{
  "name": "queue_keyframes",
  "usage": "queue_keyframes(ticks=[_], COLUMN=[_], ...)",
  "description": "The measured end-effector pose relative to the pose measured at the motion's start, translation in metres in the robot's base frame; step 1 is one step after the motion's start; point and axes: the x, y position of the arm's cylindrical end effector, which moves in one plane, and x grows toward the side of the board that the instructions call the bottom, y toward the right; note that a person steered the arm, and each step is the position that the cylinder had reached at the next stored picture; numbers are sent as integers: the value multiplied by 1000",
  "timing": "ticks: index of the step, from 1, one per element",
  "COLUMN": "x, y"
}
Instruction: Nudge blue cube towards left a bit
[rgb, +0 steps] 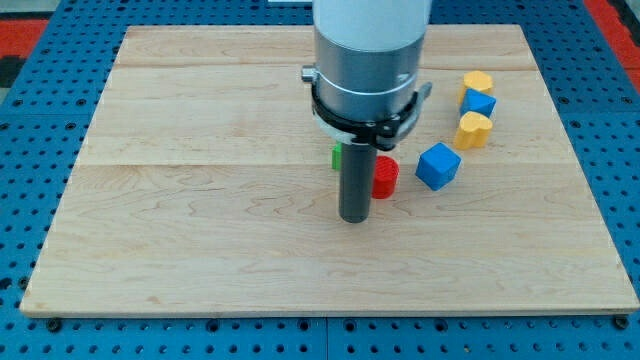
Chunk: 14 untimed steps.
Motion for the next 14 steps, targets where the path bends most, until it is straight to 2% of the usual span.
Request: queue_keyframes(ticks=[3,4,7,14], x=[-11,-28,-69,-61], y=[121,135,135,118])
